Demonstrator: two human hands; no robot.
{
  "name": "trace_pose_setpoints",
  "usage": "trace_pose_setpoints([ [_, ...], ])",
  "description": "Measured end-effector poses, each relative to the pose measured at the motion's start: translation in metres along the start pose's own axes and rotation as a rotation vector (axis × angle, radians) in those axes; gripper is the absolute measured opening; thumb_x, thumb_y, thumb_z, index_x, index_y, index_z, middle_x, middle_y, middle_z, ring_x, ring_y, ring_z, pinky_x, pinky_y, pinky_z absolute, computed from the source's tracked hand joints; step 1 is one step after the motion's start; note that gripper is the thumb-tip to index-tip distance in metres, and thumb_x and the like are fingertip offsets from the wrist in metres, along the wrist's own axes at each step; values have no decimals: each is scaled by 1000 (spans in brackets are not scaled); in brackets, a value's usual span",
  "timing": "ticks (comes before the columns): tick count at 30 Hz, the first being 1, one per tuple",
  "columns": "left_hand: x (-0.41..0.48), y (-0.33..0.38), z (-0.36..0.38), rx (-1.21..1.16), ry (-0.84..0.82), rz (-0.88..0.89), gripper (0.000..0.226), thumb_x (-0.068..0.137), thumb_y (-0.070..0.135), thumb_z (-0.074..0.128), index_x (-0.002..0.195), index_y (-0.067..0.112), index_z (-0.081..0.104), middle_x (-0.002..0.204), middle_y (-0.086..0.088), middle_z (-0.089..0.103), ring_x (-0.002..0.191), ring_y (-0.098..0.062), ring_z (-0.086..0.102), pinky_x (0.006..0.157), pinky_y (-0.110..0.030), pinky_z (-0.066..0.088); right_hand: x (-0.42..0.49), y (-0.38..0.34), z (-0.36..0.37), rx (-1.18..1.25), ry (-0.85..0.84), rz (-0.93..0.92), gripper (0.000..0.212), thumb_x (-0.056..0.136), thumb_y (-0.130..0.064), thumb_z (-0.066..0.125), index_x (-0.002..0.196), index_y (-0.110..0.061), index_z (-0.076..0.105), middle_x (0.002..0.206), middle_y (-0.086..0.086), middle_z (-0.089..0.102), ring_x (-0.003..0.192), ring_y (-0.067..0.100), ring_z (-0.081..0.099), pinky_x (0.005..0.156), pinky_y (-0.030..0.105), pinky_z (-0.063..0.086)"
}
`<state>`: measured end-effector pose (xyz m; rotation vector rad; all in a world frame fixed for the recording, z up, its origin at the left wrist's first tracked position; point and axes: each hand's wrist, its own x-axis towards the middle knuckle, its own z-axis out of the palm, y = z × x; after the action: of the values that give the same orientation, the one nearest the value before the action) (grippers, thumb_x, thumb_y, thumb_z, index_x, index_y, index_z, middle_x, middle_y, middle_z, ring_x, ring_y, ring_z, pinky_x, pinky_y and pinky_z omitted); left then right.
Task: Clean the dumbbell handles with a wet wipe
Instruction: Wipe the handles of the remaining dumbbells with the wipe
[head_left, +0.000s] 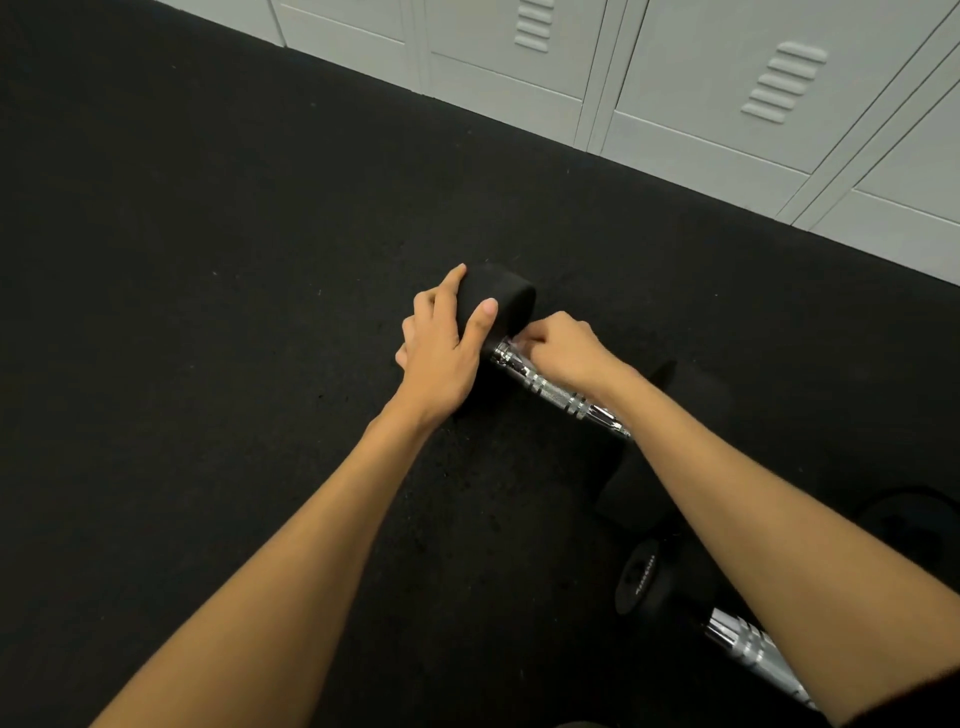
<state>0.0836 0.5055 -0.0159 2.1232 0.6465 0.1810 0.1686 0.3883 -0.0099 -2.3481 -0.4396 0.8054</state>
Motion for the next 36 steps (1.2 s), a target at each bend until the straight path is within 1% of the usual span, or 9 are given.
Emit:
trace_pose_setpoints([
  [3, 1, -1, 0, -3, -7, 6, 58, 96, 56, 34, 149, 37, 18, 146, 3, 27, 136, -25, 24, 108, -49, 17, -21, 12, 9, -130, 56, -143, 35, 101, -21, 41, 133, -19, 54, 122, 11, 58, 103, 21, 58, 80, 29, 45],
  [5, 1, -2, 0, -8, -9, 12, 58, 96, 56, 34, 148, 37, 18, 146, 4, 27, 135, -24, 24, 108, -49, 17, -26, 17, 12, -116, 69, -157, 36, 102, -23, 39, 135, -21, 51, 118, 9, 59, 97, 18, 58, 78, 29, 47],
  [11, 1, -1, 0, -20, -20, 11, 58, 96, 55, 34, 149, 37, 18, 145, 5, 26, 135, -24, 23, 109, -49, 15, 9, 9, -5, 123, -143, 173, 29, 90, -19, 46, 100, -12, 72, 99, 11, 71, 96, 28, 66, 87, 40, 51],
  [13, 1, -2, -1, -24, -24, 15, 58, 96, 55, 34, 149, 37, 18, 145, 5, 26, 135, -24, 23, 109, -50, 15, 15, 8, -5, 128, -165, 188, 29, 87, -17, 47, 99, -5, 70, 98, 15, 71, 94, 31, 67, 88, 43, 52],
  [17, 1, -3, -1, -28, -26, 20, 57, 97, 54, 34, 149, 37, 18, 145, 5, 27, 135, -23, 24, 109, -50, 15, -1, -2, 11, -235, 22, -35, 23, 94, -15, 47, 111, -12, 63, 99, 9, 62, 82, 20, 60, 71, 33, 50],
  [20, 0, -5, -1, -37, -21, 24, 57, 96, 54, 35, 148, 38, 18, 144, 6, 27, 134, -22, 24, 109, -48, 15, -18, -4, 14, -245, 86, -155, 29, 99, -16, 44, 122, -13, 61, 101, 7, 60, 86, 18, 60, 73, 30, 49],
  [26, -2, -5, -2, -57, -18, 28, 56, 97, 53, 36, 148, 37, 20, 142, 6, 28, 134, -22, 24, 109, -48, 15, 18, 5, -6, 169, -200, 280, 34, 90, -17, 39, 107, -6, 66, 105, 16, 69, 94, 30, 66, 89, 43, 52],
  [31, -2, -5, -2, -55, -11, 27, 56, 96, 53, 37, 148, 37, 21, 142, 5, 29, 134, -22, 25, 108, -47, 16, 15, -4, -9, 264, -415, 354, 37, 97, -19, 31, 85, -3, 62, 74, 15, 64, 68, 26, 62, 68, 38, 50],
  [36, -2, -6, -3, -62, -12, 27, 56, 97, 53, 37, 148, 36, 21, 140, 5, 30, 132, -21, 26, 108, -47, 16, 29, 1, -2, 140, -195, 240, 28, 88, -18, 44, 94, -2, 66, 88, 17, 69, 82, 32, 68, 76, 41, 56],
])
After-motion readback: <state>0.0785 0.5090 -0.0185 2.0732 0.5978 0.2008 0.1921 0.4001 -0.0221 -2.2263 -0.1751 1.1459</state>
